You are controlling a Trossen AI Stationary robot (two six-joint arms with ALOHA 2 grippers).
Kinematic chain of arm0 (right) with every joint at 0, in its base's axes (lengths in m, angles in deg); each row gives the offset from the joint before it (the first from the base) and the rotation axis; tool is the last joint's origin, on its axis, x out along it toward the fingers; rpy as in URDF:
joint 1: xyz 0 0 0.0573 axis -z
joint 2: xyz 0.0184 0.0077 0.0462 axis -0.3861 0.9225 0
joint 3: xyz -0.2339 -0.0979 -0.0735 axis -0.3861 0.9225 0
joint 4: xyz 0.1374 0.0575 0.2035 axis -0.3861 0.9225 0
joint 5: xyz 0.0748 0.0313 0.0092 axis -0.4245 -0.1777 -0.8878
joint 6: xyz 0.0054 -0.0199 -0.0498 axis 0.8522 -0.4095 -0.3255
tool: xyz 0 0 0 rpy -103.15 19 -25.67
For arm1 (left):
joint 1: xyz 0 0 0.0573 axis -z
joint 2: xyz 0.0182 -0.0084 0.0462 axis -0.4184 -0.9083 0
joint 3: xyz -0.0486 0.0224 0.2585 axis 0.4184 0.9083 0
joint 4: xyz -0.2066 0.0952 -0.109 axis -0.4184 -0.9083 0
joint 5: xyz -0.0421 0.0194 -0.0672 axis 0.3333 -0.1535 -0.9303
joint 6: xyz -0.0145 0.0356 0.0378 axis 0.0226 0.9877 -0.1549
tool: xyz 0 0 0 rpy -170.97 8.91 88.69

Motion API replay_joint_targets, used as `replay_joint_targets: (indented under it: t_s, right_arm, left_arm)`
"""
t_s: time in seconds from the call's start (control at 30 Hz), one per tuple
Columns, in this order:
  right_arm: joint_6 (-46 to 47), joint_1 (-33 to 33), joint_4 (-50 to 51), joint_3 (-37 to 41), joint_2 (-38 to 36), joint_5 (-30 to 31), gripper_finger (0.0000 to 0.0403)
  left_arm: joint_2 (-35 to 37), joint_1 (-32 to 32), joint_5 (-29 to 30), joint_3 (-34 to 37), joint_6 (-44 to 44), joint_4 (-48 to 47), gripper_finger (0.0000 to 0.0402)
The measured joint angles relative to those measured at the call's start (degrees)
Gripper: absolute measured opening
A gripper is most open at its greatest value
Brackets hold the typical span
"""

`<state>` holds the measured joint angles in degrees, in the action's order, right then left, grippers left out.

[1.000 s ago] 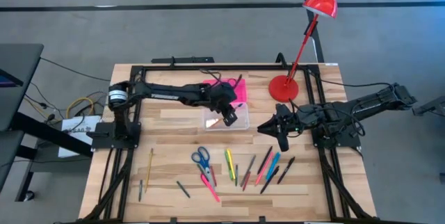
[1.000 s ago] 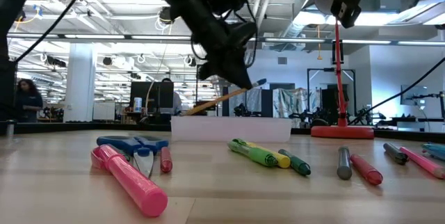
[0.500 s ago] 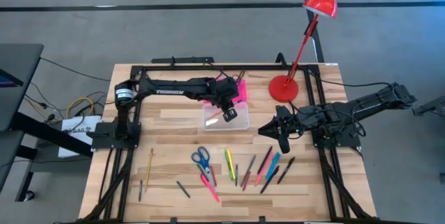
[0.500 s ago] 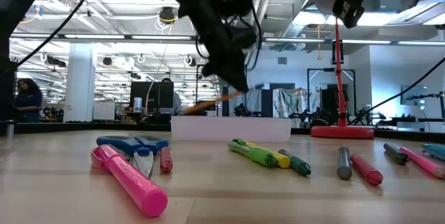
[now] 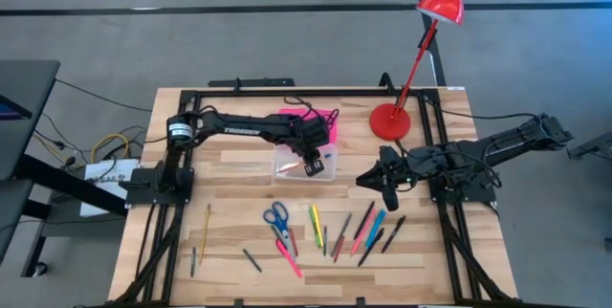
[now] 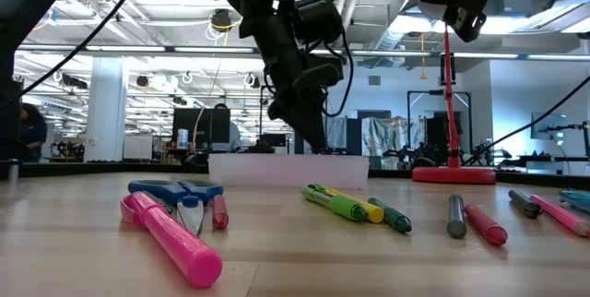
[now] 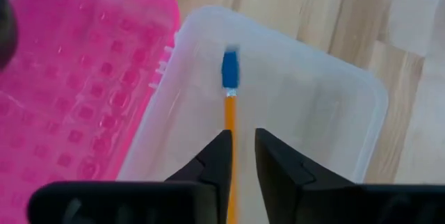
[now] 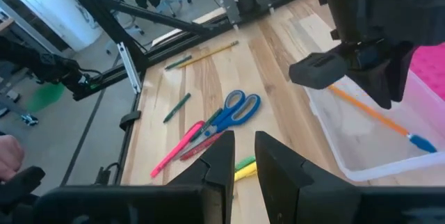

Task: Pick & place school supplies into a supply box
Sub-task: Put the orange pencil into the pink supply box, then put the black pen into the pink supply box

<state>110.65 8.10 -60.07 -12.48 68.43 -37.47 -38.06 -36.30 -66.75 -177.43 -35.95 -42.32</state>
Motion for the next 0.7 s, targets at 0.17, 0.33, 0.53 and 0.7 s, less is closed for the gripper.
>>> replay_joint_targets:
  t_s: [0.17,0.33,0.53,0.7]
  right_arm:
    - [1.6,-0.2,1.4,0.0,0.0,-0.4,0.0051]
    - [3.3,-3.7,14.1,0.0,0.1,-3.1,0.0051]
    - [3.9,-9.3,22.8,0.0,1.6,-3.1,0.0051]
    - [0.0,-10.8,24.2,0.0,3.3,-2.7,0.0051]
  left_arm:
    - [0.1,0.1,-0.1,0.0,0.4,0.1,0.0084]
    - [2.7,0.1,-2.5,-3.7,2.6,-2.0,0.0091]
    - [9.9,1.4,-1.5,-8.0,6.9,-9.9,0.0087]
    - [16.1,3.3,2.0,-7.8,5.8,-16.8,0.0086]
